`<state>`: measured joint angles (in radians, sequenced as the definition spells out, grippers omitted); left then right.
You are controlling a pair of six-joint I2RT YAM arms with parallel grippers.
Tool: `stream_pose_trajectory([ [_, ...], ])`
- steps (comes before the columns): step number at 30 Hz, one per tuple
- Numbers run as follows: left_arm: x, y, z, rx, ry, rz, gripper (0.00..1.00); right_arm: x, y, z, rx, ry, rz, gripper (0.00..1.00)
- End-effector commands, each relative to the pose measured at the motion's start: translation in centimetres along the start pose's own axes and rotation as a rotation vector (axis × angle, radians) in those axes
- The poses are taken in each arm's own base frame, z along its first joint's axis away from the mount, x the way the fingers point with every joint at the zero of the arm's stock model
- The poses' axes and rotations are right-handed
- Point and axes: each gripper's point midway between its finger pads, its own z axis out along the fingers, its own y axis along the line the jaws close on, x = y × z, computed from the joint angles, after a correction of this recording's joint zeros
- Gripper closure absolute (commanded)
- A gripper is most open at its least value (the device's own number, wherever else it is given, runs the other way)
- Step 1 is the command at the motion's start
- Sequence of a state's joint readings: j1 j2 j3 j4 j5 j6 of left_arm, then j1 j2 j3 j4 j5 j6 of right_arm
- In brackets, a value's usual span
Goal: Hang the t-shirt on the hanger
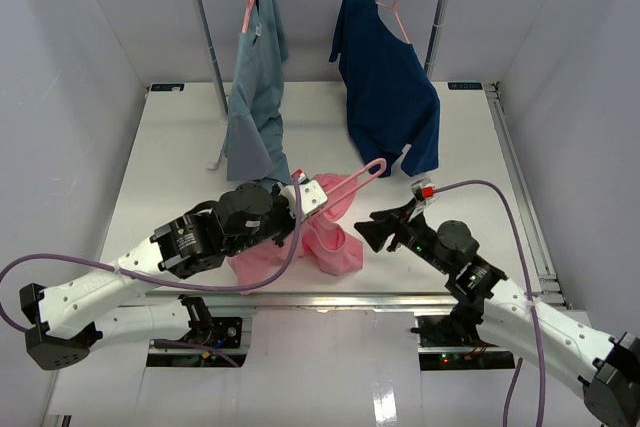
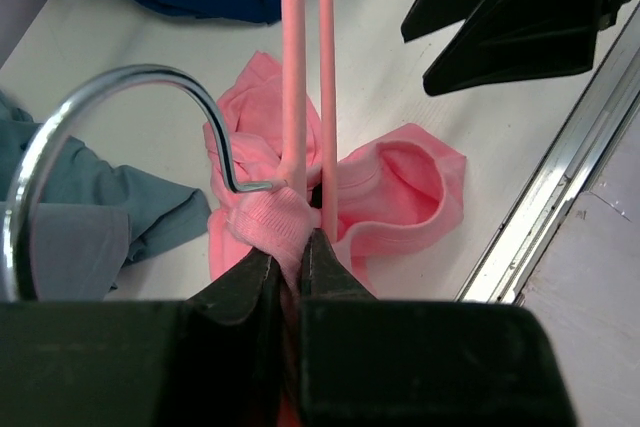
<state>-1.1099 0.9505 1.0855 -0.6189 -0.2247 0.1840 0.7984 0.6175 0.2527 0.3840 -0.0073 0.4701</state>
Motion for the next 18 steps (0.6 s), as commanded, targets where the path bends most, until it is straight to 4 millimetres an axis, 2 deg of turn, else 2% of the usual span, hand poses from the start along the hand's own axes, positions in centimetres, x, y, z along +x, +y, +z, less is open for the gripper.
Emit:
stream_pose_trajectory([
  [1, -2.1, 0.7, -0.6, -0.036, -0.104, -0.072, 1.00, -1.3, 2.3, 1.0, -0.071, -0.047, 0.065, 0.36],
  [9, -2.0, 0.7, -0.2, -0.049, -0.106, -0.084, 1.00, 1.1, 3.6, 2.6, -0.065, 0.005, 0.066, 0.38],
  [13, -2.0, 0.6, 0.0, -0.046, -0.108, -0.092, 1.00, 2.4, 2.7, 3.1, 0.009, 0.039, 0.069, 0.40],
  [17, -2.3, 0.7, -0.1, -0.047, -0.118, -0.097, 1.00, 3.2, 2.0, 3.3, 0.046, 0.055, 0.076, 0.48],
  [18, -2.6, 0.7, -0.2, -0.046, -0.124, -0.097, 1.00, 3.3, 2.0, 3.3, 0.047, 0.056, 0.075, 0.56],
])
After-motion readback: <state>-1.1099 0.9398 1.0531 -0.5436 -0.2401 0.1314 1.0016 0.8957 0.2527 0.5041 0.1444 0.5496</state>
